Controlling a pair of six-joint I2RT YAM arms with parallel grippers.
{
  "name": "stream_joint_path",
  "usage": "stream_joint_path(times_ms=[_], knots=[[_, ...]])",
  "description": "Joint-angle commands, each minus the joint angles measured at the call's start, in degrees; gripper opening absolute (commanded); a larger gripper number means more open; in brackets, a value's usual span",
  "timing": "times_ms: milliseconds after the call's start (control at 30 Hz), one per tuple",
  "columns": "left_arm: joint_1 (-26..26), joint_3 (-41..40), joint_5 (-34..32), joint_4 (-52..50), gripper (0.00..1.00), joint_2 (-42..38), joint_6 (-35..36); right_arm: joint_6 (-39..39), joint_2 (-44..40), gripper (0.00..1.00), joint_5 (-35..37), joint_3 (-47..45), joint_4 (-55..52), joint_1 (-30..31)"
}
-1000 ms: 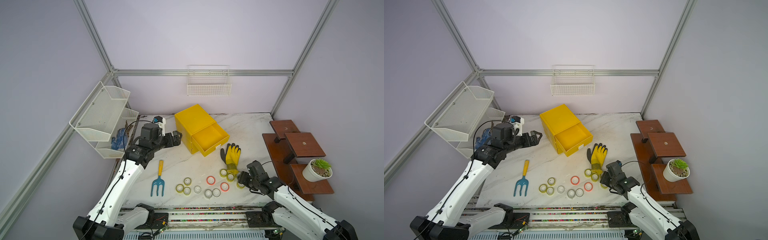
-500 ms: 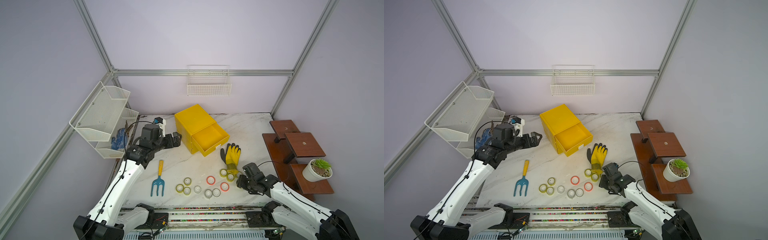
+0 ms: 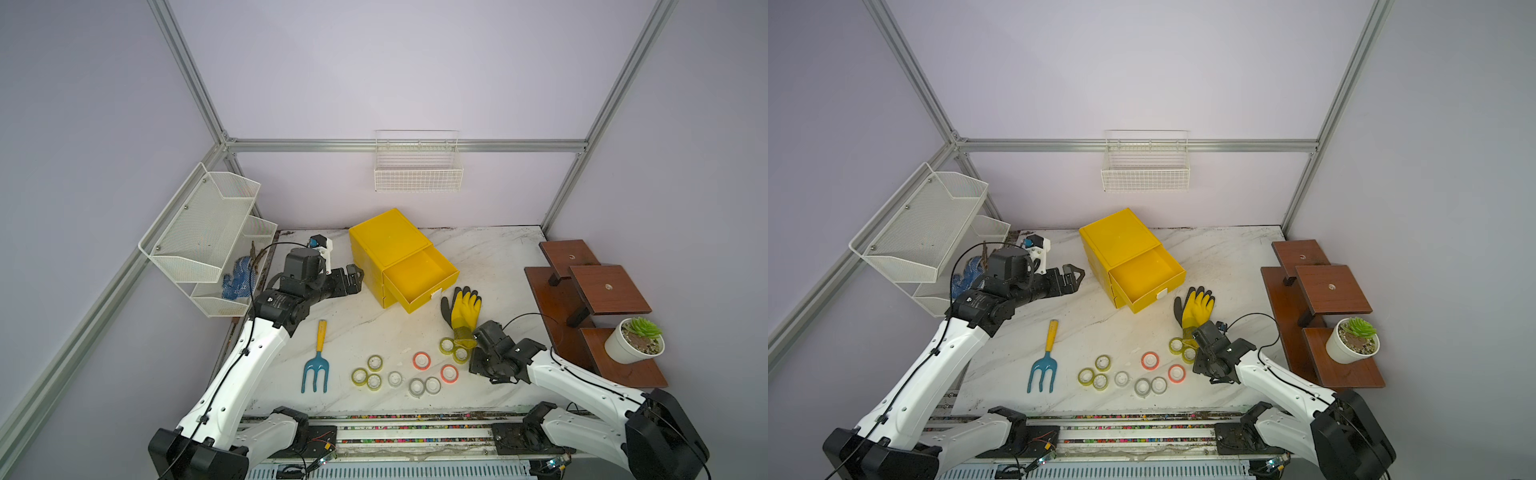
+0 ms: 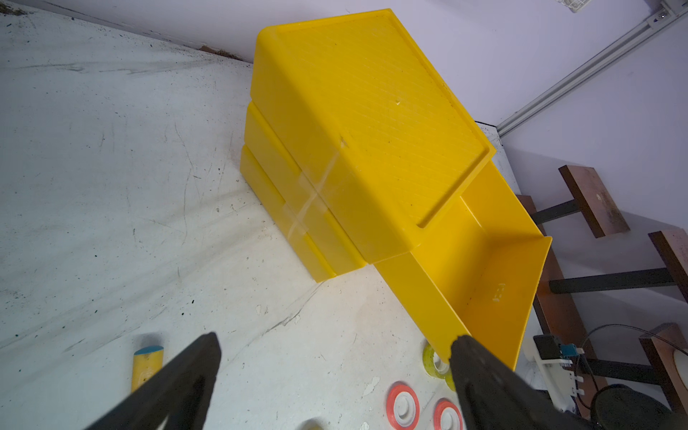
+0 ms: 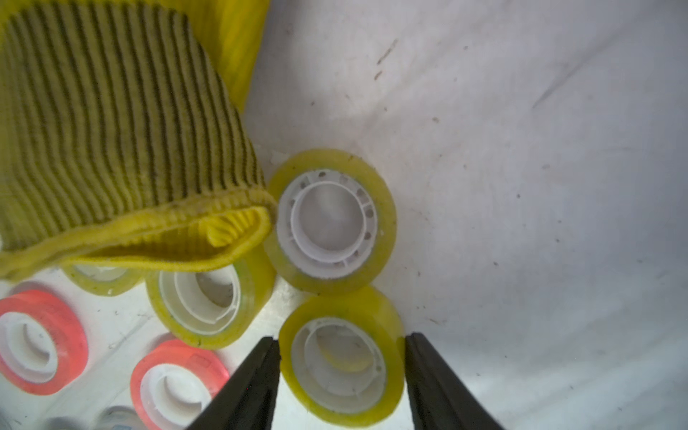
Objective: Place the transparent tape into the drawer according to color
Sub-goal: Pick up the tape at the center of the board.
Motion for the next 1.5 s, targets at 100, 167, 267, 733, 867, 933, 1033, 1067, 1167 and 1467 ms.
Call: stream_joint_path(times_ms=[100, 167, 267, 733, 867, 933, 1033, 1067, 1167, 1467], knots=[[0.0, -1.0, -0.1, 0.8, 1.0, -0.9, 1.7, -1.7, 5.0, 0.62, 0.6, 1.5, -2.8, 1.1], [0.0, -1.0, -0.1, 0.8, 1.0, -0.9, 1.7, -2.1, 6.0, 0.62, 0.8, 2.2, -3.2, 1.1], [0.1, -1.1, 0.1, 0.8, 1.0, -0.9, 1.8, -2.6, 7.2, 0.62, 1.0, 3.3, -4.0, 1.1], [0.6, -1.7, 0.7, 1.0, 1.0, -0.4, 1.9, -7.2, 5.6, 0.49, -4.0, 6.7, -0.2, 1.2], [0.6, -1.5, 0.5, 0.9, 1.0, -0.2, 1.9, -10.9, 1.6, 0.48, -7.5, 9.2, -0.6, 1.2], [0.6, -1.5, 0.3, 0.8, 1.0, -0.2, 1.9, -13.1, 0.0, 0.48, -10.0, 10.6, -0.8, 1.2], [0.7, -1.5, 0.1, 0.8, 1.0, -0.1, 1.8, -16.1, -1.6, 0.48, -15.0, 11.6, -0.1, 1.2], [0.7, -1.5, 0.1, 0.8, 1.0, 0.0, 1.7, -17.1, -2.1, 0.48, -16.9, 11.9, 0.4, 1.3], [0.8, -1.5, 0.2, 0.8, 1.0, 0.4, 1.5, -19.2, -4.1, 0.48, -21.2, 13.0, 2.4, 1.4], [0.8, -1.5, -0.1, 0.8, 1.0, 1.0, 1.3, -23.5, -5.7, 0.48, -26.5, 26.7, 7.0, 2.3]])
